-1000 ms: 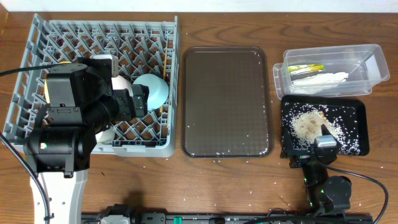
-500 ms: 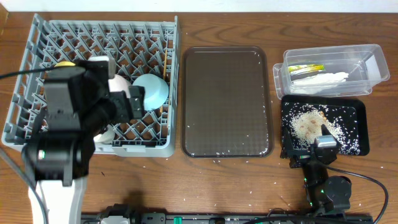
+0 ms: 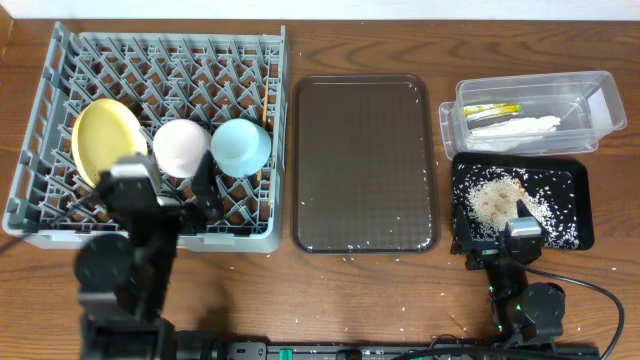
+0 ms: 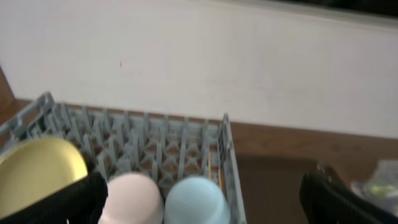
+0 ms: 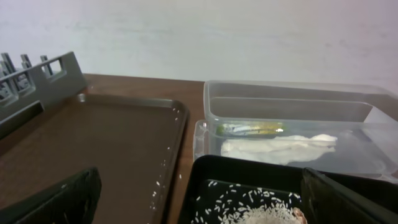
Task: Sort waste into correct bins and load items into the dishwasher
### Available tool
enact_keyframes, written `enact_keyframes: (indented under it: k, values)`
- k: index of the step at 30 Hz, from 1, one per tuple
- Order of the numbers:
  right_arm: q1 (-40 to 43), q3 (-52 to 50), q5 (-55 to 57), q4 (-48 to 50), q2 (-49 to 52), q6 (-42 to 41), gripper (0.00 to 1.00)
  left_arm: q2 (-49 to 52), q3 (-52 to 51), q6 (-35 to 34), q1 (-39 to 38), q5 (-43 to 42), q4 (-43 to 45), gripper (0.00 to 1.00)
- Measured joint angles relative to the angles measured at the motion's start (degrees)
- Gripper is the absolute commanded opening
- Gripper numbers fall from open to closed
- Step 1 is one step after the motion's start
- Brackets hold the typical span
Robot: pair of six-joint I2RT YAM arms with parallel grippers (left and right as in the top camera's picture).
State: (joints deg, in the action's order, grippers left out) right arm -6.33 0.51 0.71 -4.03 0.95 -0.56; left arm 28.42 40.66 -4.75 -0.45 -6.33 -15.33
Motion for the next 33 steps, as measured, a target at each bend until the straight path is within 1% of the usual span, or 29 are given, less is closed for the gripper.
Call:
enact_keyframes:
  k: [6,10,14,20,23,33]
  values:
    - [0.0,0.0,0.0,0.0,0.0,0.0,0.99,-13.1,-16.2,-0.4,0.0,0.7,6.9,0.99]
    - [0.0,0.0,0.0,0.0,0.0,0.0,0.99,-21.4,-23.8,-0.6,0.5,0.8,9.8,0.99]
    - [0.0,0.0,0.0,0.0,0.0,0.0,0.99,-26.9,-29.2,-0.7,0.9,0.8,12.1,0.99]
    - [0.0,0.0,0.0,0.0,0.0,0.0,0.99,-27.8,-37.3,-0.8,1.1,0.8,18.9,0.99]
    - [0.0,0.0,0.0,0.0,0.0,0.0,0.99,-27.8,-40.3,-0.9,1.1,0.7,16.3,0.98]
    - [0.0,0.0,0.0,0.0,0.0,0.0,0.99,-27.8,-40.0,-1.0,1.1,1.9,14.4,0.99]
